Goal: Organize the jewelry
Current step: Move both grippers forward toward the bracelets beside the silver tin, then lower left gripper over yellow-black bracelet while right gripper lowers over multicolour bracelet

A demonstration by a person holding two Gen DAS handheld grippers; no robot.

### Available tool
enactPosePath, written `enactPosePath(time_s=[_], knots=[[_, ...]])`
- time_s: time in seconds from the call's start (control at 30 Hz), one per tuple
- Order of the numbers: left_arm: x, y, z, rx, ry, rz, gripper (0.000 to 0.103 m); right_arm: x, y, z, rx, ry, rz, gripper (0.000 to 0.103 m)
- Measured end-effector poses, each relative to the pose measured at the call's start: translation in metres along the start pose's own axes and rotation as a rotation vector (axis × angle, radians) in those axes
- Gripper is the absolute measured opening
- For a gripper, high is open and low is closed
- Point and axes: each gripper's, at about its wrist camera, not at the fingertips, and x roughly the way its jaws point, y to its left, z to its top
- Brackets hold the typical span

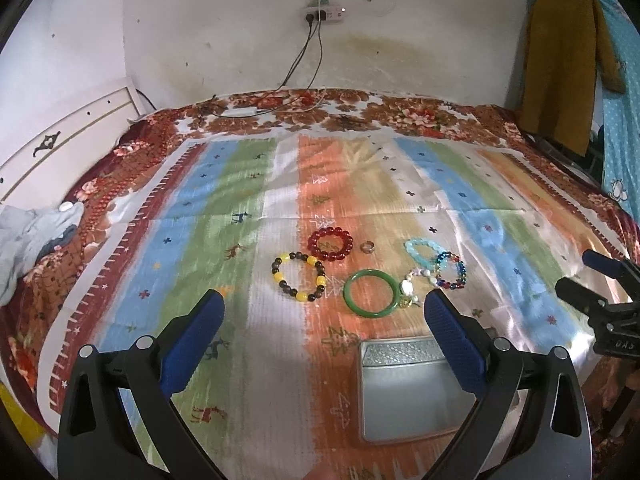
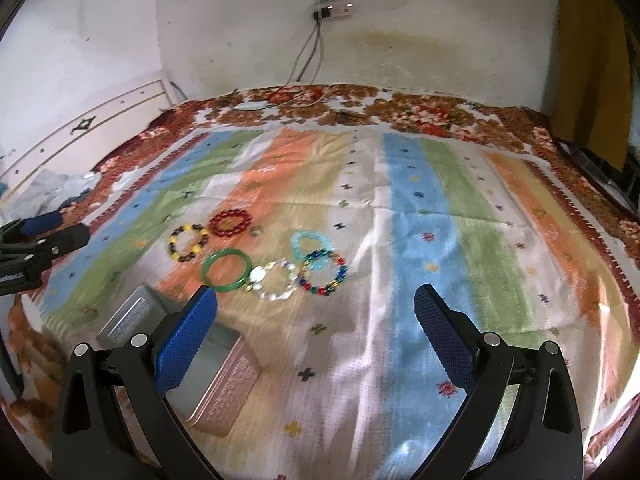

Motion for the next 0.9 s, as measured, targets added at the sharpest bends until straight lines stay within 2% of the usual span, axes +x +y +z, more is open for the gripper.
enactPosePath(time_s=[0.23,0.37,0.47,0.67,0.9], knots=[[0.013,-0.004,0.006,0.05,0.004,0.031,0.098,0.007,-0.006,0.007,0.004,0.004,0.001,0.1],[0.022,0.0,0.011,0.051,0.011,0.046,0.098,0.012,-0.003,0.011,-0.025,0.01,-0.001,0.1],[0.03,0.005,0.014,0.039,0.028,0.05,0.098,0.017,-0.005,0.014,-0.009,0.023,0.026,0.1],[0.045,0.003,0.017,0.053,0.061,0.044,0.098,0.026,-0.012,0.024,0.017,0.021,0.019,0.1],[0.056,0.009,0.022,0.013,0.063,0.021,0.098,0.044,-0.023,0.026,0.056,0.091,0.001,0.1]])
